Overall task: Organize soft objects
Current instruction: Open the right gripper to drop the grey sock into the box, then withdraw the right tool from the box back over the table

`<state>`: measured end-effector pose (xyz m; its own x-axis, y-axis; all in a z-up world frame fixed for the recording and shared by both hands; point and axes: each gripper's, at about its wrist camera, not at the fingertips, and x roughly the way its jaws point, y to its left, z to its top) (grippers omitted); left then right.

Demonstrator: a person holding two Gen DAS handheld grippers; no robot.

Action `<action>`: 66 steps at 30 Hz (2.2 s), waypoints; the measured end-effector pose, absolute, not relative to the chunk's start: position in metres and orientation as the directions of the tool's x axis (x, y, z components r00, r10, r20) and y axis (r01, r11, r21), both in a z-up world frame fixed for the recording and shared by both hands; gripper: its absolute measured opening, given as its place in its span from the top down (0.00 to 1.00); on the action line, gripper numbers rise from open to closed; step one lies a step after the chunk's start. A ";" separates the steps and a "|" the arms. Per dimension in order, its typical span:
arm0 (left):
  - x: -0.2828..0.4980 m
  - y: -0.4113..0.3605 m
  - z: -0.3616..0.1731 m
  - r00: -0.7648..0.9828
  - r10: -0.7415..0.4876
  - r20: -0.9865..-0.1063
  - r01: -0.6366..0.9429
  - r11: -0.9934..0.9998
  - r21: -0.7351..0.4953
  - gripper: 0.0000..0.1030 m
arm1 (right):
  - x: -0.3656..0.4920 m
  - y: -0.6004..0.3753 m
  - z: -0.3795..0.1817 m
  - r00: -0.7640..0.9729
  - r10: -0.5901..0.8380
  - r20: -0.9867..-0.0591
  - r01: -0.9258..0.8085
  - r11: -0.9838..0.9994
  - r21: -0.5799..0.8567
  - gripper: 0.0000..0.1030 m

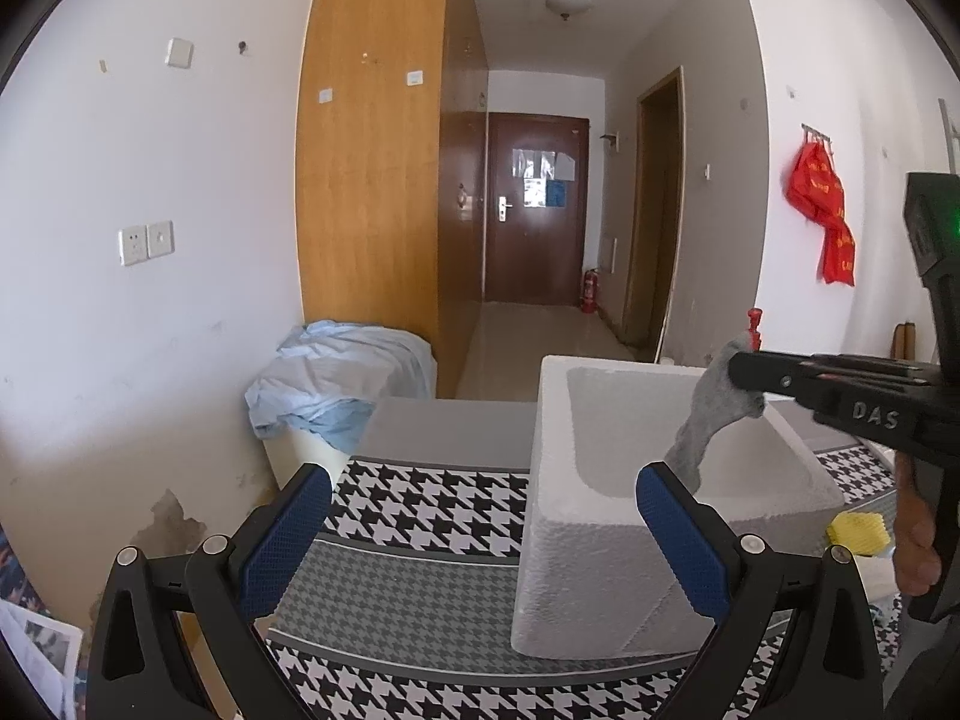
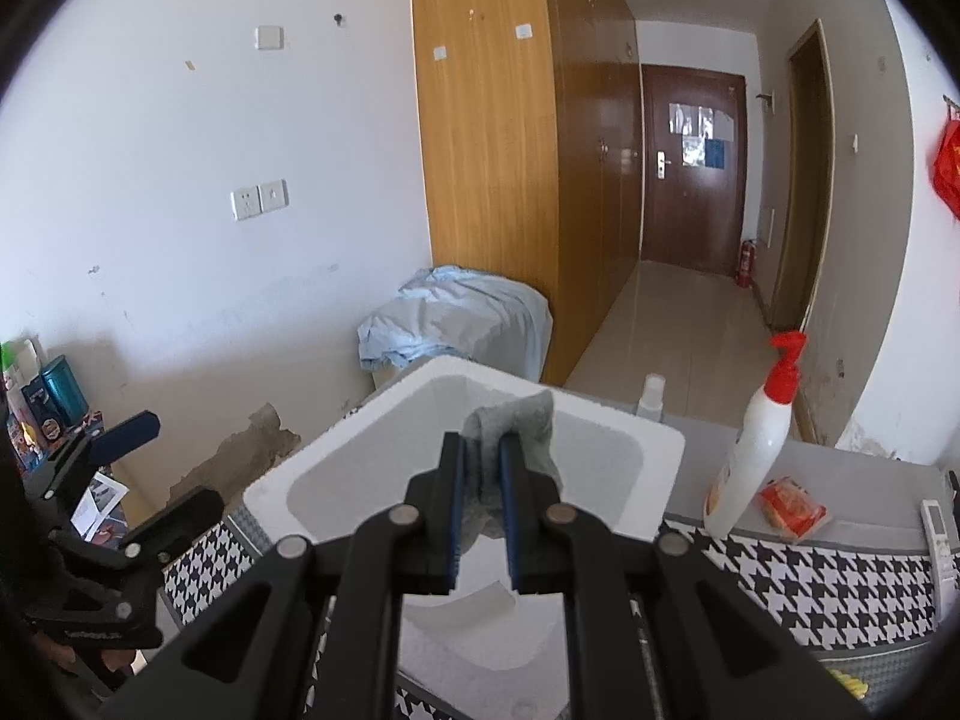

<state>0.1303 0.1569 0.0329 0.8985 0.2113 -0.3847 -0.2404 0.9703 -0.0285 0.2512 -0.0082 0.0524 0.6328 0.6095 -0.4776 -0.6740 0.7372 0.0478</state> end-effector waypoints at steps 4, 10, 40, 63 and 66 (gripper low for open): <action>0.132 0.159 0.032 0.899 0.206 -0.388 -0.239 0.970 -0.038 0.01 | 0.254 -0.003 0.050 0.622 0.601 -0.502 -0.672 0.739 0.052 0.81; 0.133 0.160 0.029 0.897 0.197 -0.394 -0.231 0.972 -0.040 0.01 | 0.250 -0.010 0.055 0.613 0.628 -0.479 -0.679 0.729 0.087 0.24; 0.115 0.129 0.041 0.923 0.153 -0.353 -0.175 0.984 -0.031 0.01 | 0.215 -0.049 0.059 0.651 0.626 -0.429 -0.674 0.737 0.051 0.21; 0.095 0.109 0.037 0.939 0.100 -0.328 -0.127 0.990 -0.061 0.01 | 0.175 -0.092 0.049 0.682 0.643 -0.350 -0.670 0.740 0.053 0.01; 0.091 0.108 0.034 0.941 0.096 -0.326 -0.126 0.989 -0.073 0.01 | 0.172 -0.096 0.046 0.684 0.642 -0.347 -0.669 0.741 0.053 0.01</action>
<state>0.0913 0.1079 0.0344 0.9406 0.0960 -0.3255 -0.1263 0.9893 -0.0731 0.1715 -0.0957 0.0464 0.6838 0.6417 -0.3473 -0.6689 0.7415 0.0529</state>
